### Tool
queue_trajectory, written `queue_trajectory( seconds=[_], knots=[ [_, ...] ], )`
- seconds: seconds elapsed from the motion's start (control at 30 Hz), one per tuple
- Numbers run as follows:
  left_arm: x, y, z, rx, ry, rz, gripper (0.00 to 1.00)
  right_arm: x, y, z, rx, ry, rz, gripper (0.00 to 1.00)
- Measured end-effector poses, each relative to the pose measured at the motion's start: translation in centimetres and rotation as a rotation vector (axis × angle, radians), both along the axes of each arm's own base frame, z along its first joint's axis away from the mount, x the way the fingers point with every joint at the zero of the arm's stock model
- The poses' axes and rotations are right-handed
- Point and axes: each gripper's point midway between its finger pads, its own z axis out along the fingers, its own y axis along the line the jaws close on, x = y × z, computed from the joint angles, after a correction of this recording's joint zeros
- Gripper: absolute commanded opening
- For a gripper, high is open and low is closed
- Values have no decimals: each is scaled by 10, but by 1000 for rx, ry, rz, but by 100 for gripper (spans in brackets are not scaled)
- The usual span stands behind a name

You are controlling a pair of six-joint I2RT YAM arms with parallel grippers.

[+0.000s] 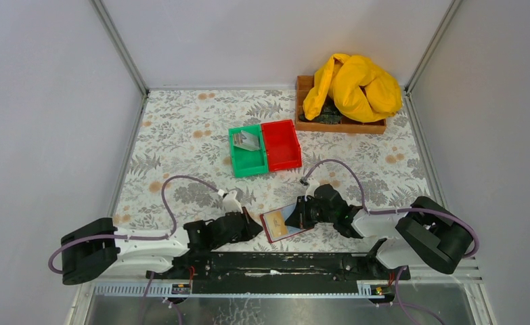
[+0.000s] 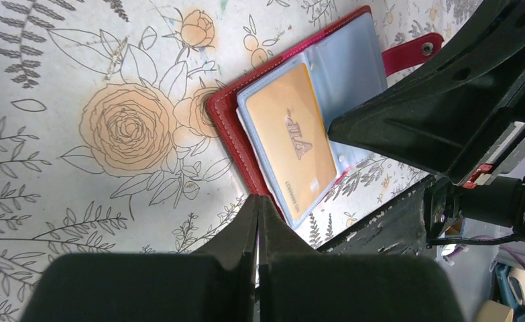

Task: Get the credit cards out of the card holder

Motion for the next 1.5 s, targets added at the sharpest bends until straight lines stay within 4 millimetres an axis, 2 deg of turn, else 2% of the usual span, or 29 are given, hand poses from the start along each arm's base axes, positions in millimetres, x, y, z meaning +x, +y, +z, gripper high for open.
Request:
queue_trajectory(
  seconds=[0.23,0.47,0.57,0.6,0.7,0.93,1.2,1.5],
  knots=[
    [-4,-13,-18,-2,44,-42,0,1,0,0,4,0,-2,0],
    [-9,-34,-18,-112,72,-77,0,9,-4,-2,-11,-13,-39,1],
    [-12,-38,-18,-127,85,-90,0,11,-4,-2,-10,-15,-44,28],
    [-12,-38,-18,-128,86,-92,0,10,-3,-1,-5,-15,-41,34],
    [-12,-38,-18,-132,95,-95,0,10,1,4,20,-15,-31,43],
    [-9,-36,-17,-142,101,-86,0,8,4,10,41,-24,-16,38],
    [-5,-35,-18,-157,123,-87,0,7,4,18,59,-35,-8,42],
    [3,-31,-18,-158,118,-66,0,2,0,7,25,-3,0,44]
  ],
)
